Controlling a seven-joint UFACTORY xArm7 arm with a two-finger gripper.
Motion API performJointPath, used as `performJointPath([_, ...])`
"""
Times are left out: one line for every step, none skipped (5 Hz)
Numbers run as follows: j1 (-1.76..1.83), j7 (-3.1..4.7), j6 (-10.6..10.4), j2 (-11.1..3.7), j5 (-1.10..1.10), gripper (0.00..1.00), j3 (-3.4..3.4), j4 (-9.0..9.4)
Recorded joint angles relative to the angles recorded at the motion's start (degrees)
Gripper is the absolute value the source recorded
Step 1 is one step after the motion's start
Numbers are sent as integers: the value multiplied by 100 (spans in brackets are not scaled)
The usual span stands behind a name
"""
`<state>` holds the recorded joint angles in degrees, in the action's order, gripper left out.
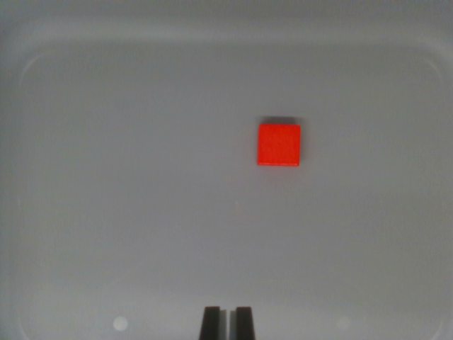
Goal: Reach red block
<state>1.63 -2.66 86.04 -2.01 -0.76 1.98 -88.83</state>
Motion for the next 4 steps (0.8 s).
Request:
performJointPath([0, 0, 0, 0, 0, 0, 0, 0])
performJointPath([-8, 2, -120, -90, -3, 0, -10, 34])
performJointPath([-8, 2, -120, -90, -3, 0, -10, 34])
performJointPath([-18, 5, -266, -198, -7, 0, -23, 75])
